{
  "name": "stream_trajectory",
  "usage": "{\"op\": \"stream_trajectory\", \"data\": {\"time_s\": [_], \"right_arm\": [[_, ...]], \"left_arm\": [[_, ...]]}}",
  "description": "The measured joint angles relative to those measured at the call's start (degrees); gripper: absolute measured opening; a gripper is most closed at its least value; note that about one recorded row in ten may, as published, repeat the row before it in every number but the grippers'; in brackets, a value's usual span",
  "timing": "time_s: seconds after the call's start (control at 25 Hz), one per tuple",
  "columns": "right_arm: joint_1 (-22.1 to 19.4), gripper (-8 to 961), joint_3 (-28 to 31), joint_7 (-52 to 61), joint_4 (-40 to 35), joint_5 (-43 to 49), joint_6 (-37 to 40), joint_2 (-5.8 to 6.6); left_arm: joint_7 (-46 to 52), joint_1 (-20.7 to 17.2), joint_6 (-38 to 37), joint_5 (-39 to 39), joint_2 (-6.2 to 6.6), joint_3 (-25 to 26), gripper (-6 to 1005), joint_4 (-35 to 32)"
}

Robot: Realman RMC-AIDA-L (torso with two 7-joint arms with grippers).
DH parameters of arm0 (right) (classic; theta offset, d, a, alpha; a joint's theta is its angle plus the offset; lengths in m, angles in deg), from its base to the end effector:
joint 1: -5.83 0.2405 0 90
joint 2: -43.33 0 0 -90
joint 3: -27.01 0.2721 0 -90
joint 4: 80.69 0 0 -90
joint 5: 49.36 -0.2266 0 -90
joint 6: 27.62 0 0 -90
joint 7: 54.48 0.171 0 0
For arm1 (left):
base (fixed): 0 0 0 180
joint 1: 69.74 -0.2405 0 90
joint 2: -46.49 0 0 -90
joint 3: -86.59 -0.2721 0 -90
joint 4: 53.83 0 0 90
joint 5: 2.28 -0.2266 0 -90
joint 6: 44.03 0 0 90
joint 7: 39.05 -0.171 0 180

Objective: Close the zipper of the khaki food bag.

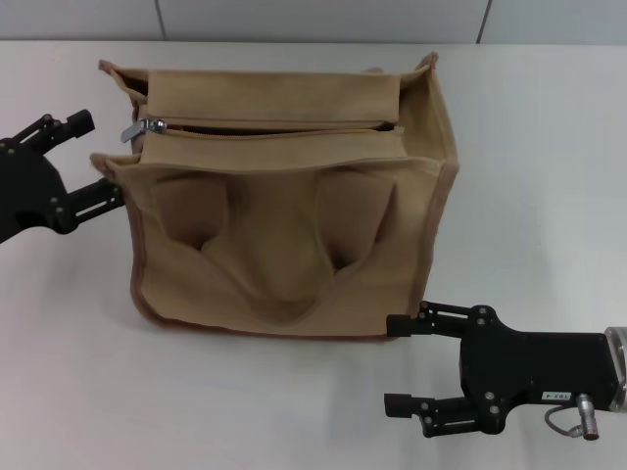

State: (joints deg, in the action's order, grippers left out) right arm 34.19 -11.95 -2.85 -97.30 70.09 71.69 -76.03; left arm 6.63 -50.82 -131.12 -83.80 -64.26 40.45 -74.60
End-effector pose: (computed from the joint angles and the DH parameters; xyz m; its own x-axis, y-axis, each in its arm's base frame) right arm 0.2781 0.2638 -0.0939 0.7823 -0.2172 -0.5839 -0.2225 -0.9728 0.0638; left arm -0.3485 0.3247 0.0247 0.7686 0.0044 0.6397 0.4393 -0.7306 -0.5227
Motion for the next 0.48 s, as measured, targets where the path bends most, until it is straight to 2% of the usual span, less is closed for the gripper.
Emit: {"op": "stream_trajectory", "data": {"time_s": [0.2,0.24,0.28,0.44,0.48], "right_arm": [[-0.12,826,0.02,0.06,0.11,-0.01,0.02,0.0],[-0.12,826,0.03,0.15,0.12,-0.01,0.04,0.0],[-0.13,826,0.02,0.28,0.13,-0.01,0.06,0.0],[-0.15,826,0.02,0.58,0.13,-0.01,0.11,0.0],[-0.16,826,0.03,0.58,0.13,-0.01,0.12,-0.01]], "left_arm": [[-1.62,0.71,3.26,0.43,-1.67,2.28,786,-0.52],[-1.62,0.71,3.26,0.43,-1.67,2.28,785,-0.52],[-3.25,0.52,2.93,0.43,-2.39,4.44,785,-0.82],[-4.42,-0.03,2.0,0.43,-2.54,5.91,782,-0.93],[-4.7,-1.19,-0.14,0.43,-2.55,9.09,781,-0.99]]}}
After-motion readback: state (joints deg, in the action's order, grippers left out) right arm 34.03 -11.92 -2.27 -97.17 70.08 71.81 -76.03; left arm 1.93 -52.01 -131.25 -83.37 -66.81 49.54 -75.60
